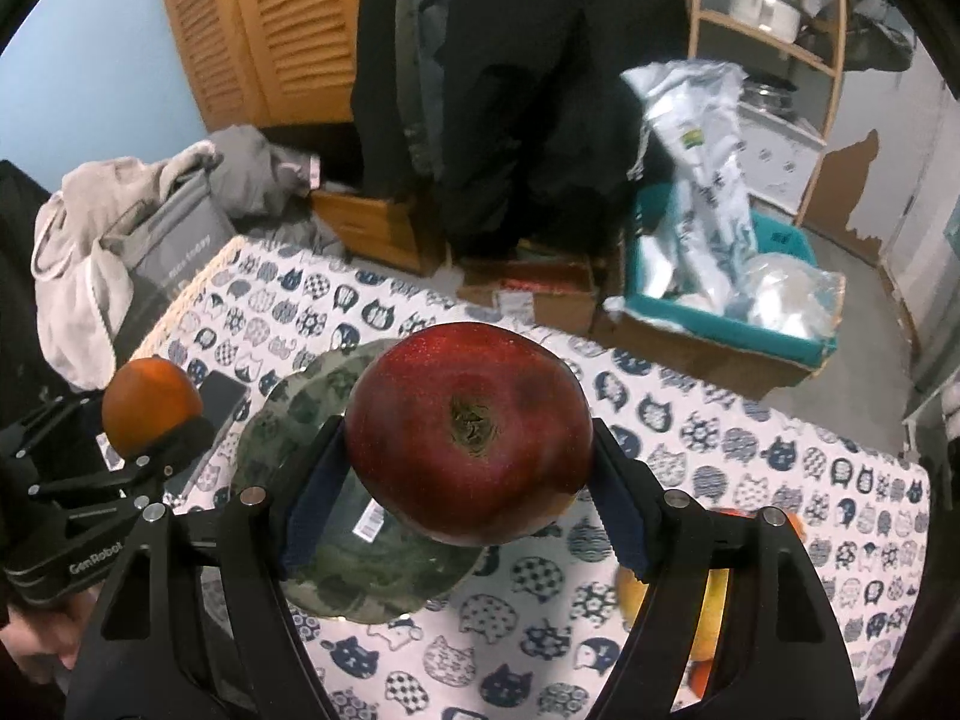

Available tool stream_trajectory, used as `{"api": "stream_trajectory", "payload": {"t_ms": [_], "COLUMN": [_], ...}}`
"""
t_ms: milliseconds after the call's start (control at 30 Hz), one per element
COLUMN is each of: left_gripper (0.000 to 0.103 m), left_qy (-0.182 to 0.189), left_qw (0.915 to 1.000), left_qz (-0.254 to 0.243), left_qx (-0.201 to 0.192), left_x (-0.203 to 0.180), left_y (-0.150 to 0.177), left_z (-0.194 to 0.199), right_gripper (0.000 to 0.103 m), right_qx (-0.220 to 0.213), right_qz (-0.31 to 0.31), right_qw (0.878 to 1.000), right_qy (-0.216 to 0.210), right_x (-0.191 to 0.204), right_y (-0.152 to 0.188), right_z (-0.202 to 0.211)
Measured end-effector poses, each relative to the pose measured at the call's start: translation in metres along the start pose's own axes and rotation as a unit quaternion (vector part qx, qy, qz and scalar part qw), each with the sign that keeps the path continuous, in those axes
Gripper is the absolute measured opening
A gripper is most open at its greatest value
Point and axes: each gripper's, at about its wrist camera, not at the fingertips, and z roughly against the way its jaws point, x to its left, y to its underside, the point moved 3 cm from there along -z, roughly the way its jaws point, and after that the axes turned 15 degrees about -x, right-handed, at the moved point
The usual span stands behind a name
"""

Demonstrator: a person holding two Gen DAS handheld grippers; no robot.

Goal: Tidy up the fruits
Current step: 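Lift and carry the orange with the left tool while the right carries the apple to the bowl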

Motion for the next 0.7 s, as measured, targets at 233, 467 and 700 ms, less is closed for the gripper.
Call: {"api": "stream_trajectory", "payload": {"t_ms": [233, 467, 700], "left_gripper": [0.066, 0.066, 0.066], "left_qy": [-0.002, -0.005, -0.006], "left_qw": [0.9993, 0.9964, 0.9921], "left_qz": [0.002, 0.000, 0.010], "left_qx": [0.038, 0.084, 0.125], "left_x": [0.010, 0.014, 0.023], "left_y": [0.018, 0.043, 0.066], "left_z": [-0.033, -0.066, -0.089], "right_gripper": [0.077, 0.077, 0.077], "right_qx": [0.036, 0.069, 0.098], "right_qz": [0.010, 0.029, 0.029], "right_qw": [0.999, 0.997, 0.994], "right_qy": [-0.009, -0.021, -0.031], "right_x": [0.016, 0.026, 0.030], "right_y": [0.014, 0.030, 0.048], "right_z": [-0.032, -0.058, -0.079]}}
